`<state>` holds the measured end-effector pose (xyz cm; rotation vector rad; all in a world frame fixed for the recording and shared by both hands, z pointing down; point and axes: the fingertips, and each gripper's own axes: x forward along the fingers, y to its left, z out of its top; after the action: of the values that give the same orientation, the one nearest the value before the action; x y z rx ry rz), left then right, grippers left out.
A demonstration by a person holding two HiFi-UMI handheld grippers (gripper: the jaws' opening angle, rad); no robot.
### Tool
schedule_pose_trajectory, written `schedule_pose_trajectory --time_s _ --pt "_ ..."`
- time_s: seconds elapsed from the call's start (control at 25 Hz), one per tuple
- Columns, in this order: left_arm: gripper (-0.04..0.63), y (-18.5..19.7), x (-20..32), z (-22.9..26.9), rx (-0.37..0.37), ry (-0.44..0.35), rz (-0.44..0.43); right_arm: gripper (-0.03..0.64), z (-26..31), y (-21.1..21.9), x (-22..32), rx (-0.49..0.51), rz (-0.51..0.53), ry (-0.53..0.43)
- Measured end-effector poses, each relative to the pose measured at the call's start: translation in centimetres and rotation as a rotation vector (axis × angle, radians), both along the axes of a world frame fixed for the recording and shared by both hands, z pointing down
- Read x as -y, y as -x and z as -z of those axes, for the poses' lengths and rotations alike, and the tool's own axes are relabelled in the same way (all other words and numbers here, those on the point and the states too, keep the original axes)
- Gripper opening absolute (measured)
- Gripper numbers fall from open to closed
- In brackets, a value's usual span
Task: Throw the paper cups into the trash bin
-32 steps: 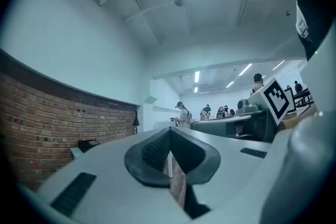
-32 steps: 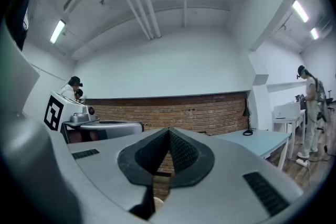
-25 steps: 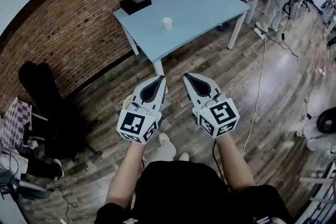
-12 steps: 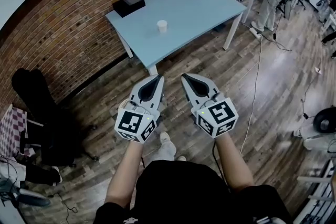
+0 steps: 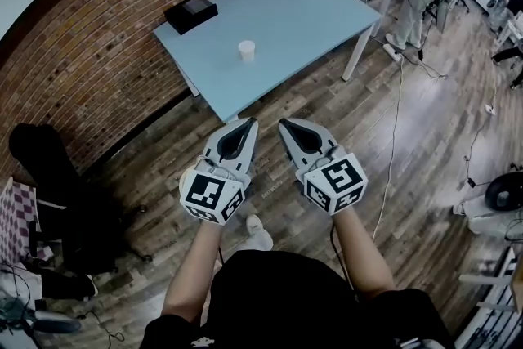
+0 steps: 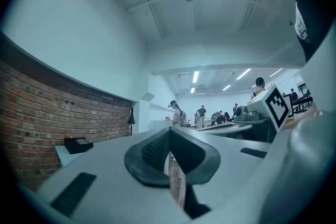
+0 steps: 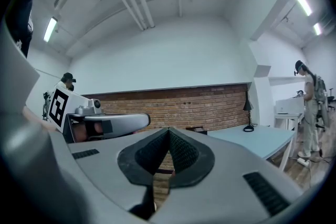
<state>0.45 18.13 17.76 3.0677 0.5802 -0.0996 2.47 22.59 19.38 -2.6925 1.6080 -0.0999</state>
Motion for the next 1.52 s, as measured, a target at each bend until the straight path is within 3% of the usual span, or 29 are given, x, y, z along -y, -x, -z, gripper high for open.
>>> schedule_pose_trajectory --time_s 0.64,1.08,1.52 --pt "0.002 -7.6 7.0 0.3 -0.027 0.000 -0.091 0.005 -0.4 -8.2 7.1 0.013 -0.050 0.022" --pt "0.002 -10.4 11.2 0.0 -0.036 0.034 -0.096 0.005 -1.1 -10.9 10.4 0.011 -0.081 0.051" --pt "0.002 -12.7 12.8 -2.1 0.004 0.064 -0.078 0.005 -2.5 -13.8 11.0 0.038 -0.098 0.058"
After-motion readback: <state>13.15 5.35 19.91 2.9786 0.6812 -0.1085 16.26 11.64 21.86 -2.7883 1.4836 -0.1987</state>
